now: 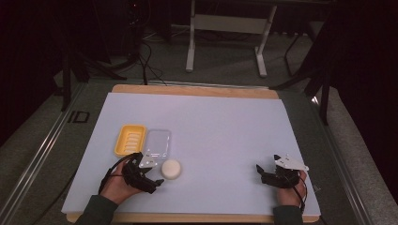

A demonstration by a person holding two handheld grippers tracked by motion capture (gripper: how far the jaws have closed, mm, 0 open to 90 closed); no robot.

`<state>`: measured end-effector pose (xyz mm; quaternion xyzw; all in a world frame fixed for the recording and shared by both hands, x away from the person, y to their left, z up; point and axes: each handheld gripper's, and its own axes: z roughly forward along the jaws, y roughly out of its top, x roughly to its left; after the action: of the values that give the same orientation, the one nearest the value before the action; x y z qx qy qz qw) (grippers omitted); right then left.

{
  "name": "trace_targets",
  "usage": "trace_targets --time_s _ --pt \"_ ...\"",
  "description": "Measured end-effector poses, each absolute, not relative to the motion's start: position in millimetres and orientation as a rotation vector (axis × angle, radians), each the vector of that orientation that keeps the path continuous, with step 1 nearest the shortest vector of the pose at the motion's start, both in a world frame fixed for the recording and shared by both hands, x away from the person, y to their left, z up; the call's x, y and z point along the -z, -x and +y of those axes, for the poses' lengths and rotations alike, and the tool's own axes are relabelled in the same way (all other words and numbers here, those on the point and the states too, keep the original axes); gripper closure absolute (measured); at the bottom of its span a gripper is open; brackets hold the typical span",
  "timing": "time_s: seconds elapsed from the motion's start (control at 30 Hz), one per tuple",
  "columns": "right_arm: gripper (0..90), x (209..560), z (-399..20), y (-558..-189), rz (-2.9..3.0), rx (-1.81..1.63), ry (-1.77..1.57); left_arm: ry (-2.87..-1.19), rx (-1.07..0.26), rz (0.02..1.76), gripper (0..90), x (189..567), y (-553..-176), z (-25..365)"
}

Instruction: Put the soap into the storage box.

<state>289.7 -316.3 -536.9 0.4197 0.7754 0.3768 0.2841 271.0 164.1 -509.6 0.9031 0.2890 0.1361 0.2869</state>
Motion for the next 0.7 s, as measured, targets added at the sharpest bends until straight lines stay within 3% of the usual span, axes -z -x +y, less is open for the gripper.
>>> trace_targets --time_s 0.7 --pt "16.9 536.9 -316.2 -289.7 2.075 -1.008 -1.122 -2.401 -0.345 0.740 12.8 513.8 -276.7 151.3"
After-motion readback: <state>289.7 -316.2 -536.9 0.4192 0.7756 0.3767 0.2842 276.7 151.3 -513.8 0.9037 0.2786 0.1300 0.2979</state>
